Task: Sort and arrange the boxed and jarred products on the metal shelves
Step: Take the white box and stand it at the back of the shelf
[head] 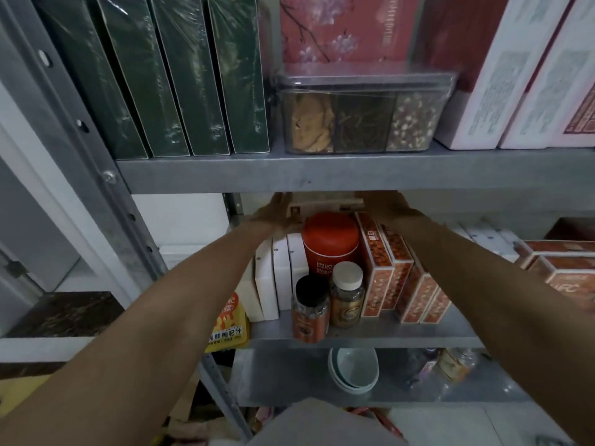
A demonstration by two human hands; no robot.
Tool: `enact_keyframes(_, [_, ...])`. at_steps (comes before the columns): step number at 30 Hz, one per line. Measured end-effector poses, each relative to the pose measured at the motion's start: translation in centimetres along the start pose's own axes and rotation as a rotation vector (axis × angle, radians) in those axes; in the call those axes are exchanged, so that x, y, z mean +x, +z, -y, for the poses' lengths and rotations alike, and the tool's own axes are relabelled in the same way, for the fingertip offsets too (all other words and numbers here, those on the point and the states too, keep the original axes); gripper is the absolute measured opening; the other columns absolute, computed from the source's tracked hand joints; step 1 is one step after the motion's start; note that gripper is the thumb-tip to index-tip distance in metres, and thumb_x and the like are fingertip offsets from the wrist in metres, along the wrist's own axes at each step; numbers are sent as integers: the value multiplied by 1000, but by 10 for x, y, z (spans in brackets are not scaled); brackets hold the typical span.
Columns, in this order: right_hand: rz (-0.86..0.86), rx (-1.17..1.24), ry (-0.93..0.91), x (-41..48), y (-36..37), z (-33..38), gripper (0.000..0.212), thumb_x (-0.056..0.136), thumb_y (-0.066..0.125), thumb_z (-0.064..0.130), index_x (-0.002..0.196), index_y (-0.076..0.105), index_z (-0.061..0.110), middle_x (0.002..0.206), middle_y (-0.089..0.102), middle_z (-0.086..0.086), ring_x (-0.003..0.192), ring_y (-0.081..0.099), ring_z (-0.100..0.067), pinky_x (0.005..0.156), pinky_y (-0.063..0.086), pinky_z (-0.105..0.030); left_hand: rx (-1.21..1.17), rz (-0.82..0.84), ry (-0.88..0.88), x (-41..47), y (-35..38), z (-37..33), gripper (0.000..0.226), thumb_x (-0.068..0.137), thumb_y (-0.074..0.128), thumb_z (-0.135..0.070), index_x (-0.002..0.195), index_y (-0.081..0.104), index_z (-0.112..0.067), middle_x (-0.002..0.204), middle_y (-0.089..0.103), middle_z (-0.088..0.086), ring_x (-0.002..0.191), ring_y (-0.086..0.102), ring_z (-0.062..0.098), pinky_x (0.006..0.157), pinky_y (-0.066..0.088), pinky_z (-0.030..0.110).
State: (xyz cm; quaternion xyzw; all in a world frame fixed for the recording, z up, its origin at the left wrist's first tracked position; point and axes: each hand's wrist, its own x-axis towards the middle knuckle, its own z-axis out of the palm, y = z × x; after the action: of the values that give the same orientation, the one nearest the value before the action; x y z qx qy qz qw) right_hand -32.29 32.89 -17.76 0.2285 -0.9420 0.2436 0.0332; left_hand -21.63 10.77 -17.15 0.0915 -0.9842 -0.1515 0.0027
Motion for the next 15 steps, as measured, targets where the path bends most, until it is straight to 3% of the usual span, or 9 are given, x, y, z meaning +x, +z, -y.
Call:
enact_keyframes(3, [37,0,12,-5,4,3,34,101,43,28,130,55,16,135,55,-15,121,52,-35,100,40,-41,-6,40,23,5,8,5,62,104,35,-41,156,7,-22,163,6,5,135,40,37,111,32,55])
enact_keyframes(7, [37,-131,-58,-7,12,6,41,98,48,26,137,50,14,140,51,-16,127,46,-37,104,40,-45,49,31,23,14,8,11,58,104,35,-39,155,11,-24,161,16,7,135,40,37,112,27,59])
enact_keyframes(11, [70,-217,-119,-9,5,0,44,104,34,28,147,38,21,153,39,-9,141,31,-28,118,19,-44,165,-13,-30,12,11,6,58,104,33,-43,154,16,-21,160,21,10,145,21,34,118,18,53])
enact_keyframes(15, [9,-232,-128,-33,-6,-10,45,105,35,35,148,38,24,155,37,-6,144,27,-24,120,10,-45,134,-189,40,-11,16,-12,56,103,36,-39,153,20,-20,159,26,8,146,21,29,119,18,46])
